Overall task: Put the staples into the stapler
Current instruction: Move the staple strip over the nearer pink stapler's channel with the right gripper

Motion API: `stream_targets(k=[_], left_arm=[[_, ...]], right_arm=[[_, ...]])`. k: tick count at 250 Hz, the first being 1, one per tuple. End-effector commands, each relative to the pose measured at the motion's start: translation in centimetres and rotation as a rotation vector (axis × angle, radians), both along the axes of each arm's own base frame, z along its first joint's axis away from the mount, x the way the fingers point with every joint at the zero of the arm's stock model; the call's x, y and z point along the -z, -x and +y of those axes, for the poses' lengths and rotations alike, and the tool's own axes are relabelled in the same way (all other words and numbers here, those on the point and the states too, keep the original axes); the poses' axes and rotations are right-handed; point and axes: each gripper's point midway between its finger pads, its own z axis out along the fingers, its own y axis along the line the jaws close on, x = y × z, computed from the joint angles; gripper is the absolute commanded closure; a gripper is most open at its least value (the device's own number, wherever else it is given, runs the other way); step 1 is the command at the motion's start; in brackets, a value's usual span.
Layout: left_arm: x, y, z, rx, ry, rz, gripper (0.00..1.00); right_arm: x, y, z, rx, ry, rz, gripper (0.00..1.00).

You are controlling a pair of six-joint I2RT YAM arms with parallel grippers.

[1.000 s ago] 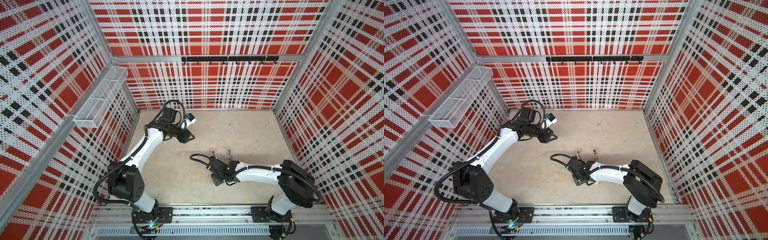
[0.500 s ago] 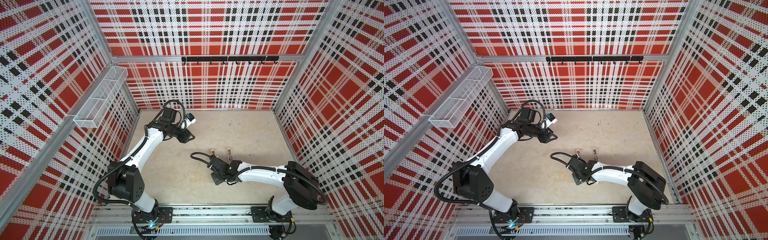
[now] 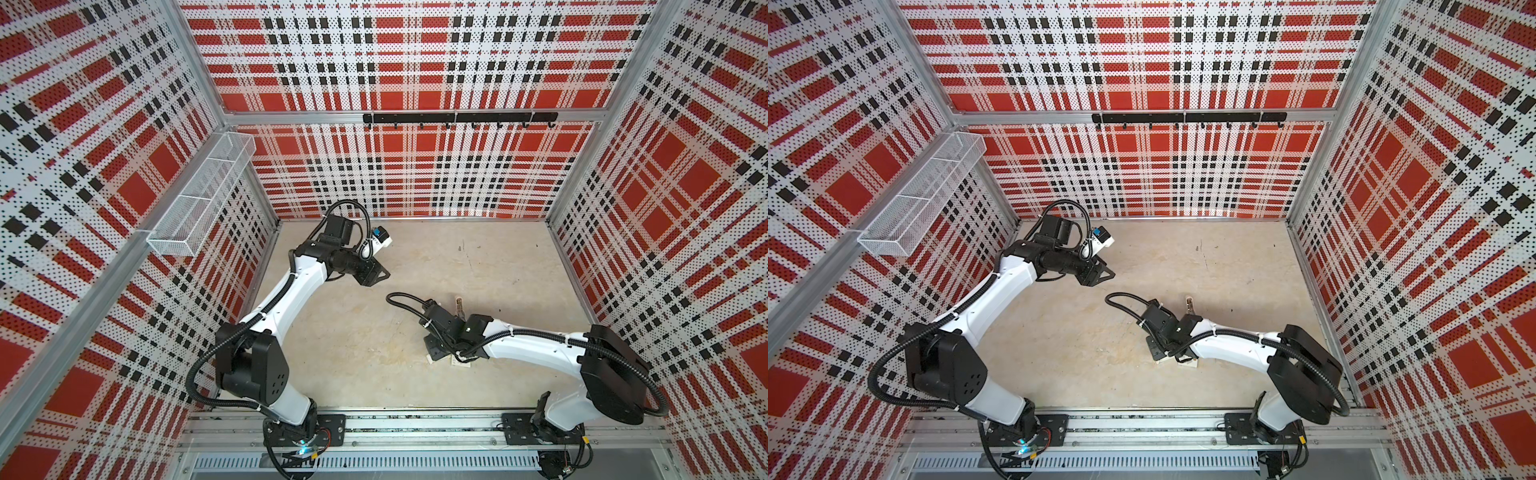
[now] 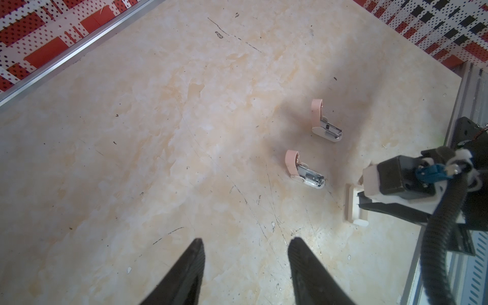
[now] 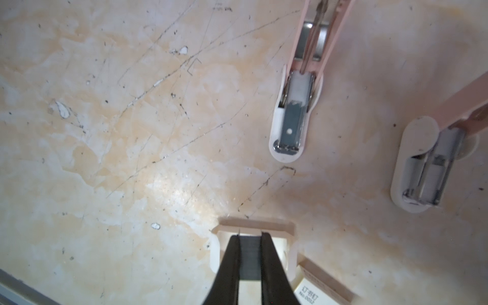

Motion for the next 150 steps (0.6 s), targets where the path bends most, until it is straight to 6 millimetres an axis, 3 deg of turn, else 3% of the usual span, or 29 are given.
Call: stream_targets(k=[1,76,150], left_arm=[[-2.4,-0.3,0.1,-0.009,0.032,-0.067,0.44],[-2.4,-0.4,0.4,-0.012,0.036,-0.064,0.44],[-2.3,-0.3,0.7,-0.011,0.047,-0.057,0.44]], right_arm=[[-2.6,-2.1,1.3,0.004,-0.071,-0.084,1.0],[-3.6,-5.6,0.9,0.079,-0.089,-0.193,1.0],[-2.5,-7.0,1.7,0.097,-0.094,-0.204,1.0]])
